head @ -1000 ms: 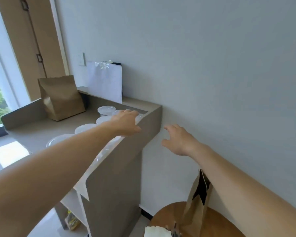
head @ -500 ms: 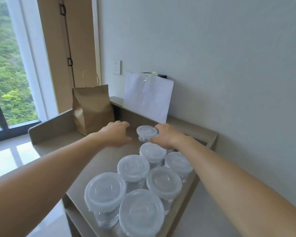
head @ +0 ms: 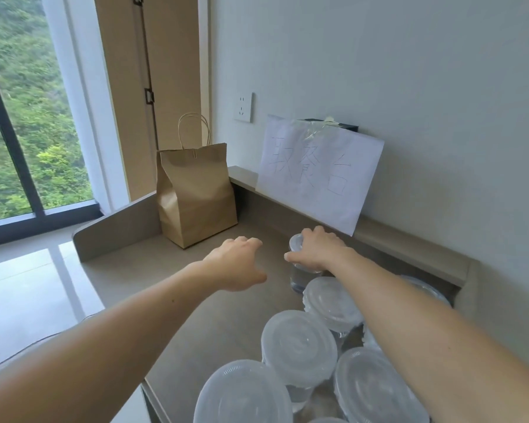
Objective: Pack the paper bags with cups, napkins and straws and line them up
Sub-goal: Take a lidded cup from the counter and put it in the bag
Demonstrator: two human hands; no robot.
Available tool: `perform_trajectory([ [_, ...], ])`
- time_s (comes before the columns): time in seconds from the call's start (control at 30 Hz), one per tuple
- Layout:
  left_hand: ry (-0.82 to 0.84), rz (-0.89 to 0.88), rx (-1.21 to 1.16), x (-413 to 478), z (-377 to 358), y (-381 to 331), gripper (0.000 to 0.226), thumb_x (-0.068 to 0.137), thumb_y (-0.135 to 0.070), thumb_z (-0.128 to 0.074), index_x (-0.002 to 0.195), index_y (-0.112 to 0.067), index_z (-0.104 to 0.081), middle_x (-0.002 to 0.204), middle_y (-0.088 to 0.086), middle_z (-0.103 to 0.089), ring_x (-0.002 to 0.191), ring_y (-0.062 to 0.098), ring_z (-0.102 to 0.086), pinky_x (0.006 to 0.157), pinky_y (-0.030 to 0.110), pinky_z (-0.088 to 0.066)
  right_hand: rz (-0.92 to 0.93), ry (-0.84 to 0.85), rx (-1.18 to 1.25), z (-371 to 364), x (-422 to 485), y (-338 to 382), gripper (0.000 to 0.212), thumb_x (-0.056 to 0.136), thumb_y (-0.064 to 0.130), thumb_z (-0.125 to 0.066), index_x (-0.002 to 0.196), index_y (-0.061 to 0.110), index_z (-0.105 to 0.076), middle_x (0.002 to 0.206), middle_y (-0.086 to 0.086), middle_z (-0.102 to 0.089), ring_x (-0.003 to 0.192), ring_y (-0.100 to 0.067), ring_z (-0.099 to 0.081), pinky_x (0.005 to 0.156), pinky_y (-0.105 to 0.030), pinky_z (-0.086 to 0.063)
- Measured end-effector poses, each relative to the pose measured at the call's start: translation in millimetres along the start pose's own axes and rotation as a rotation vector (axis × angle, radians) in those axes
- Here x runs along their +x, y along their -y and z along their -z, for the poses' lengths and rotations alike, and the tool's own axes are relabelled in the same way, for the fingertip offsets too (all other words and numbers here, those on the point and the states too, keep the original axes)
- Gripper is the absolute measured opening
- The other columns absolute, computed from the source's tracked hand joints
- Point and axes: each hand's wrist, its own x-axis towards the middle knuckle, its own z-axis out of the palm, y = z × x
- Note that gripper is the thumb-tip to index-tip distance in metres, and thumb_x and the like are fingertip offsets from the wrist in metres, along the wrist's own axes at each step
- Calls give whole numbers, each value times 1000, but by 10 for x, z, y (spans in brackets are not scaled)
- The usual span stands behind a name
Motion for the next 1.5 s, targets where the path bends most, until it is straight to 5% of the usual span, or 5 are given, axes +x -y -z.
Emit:
perform_trajectory([
  [0.47, -98, -27, 27, -67, 369, -321, 75, 88, -42, -61, 153, -24, -27, 153, 3, -36, 137, 27, -36, 101, 39, -40, 89, -234, 250, 431, -515, -108, 91, 69, 59, -64, 147, 23, -32, 134, -12, -47, 126, -34, -40, 94, -44, -43],
  [0.8, -180, -250, 36, -495, 626, -1701, 71, 90, -39, -60, 152, -22, -31, 154, 5, -36, 138, 28, -36, 107, 43, -37, 37, -541, 349, 1502, -2008, -1318, 91, 67, 60, -75, 145, 29, -39, 132, -7, -51, 121, -28, -50, 95, -39, -44],
  [1.2, 68, -523, 38, -1555, -894, -4228, 75, 86, -42, -62, 152, -23, -32, 152, 4, -39, 138, 27, -36, 106, 40, -38, -314, -377, 338, 546, -4609, -3454, 97, 56, 63, -71, 143, 40, -36, 127, 4, -49, 119, -20, -48, 87, -36, -46],
  [1.37, 320, -579, 24, -2127, -2038, -4778, 75, 86, -38, -64, 152, -20, -32, 153, 6, -39, 139, 28, -36, 112, 41, -35, -418, -271, 312, -150, -5456, -4015, 95, 59, 61, -70, 144, 37, -34, 133, 2, -47, 124, -21, -43, 88, -38, -44],
  [1.5, 522, -544, 67, -2548, -2890, -4804, 80, 79, -31, -69, 150, -20, -33, 144, 5, -48, 125, 26, -50, 103, 40, -47, -462, -179, 303, -706, -5858, -4231, 95, 63, 61, -70, 146, 35, -31, 137, 1, -45, 125, -23, -42, 93, -44, -47],
])
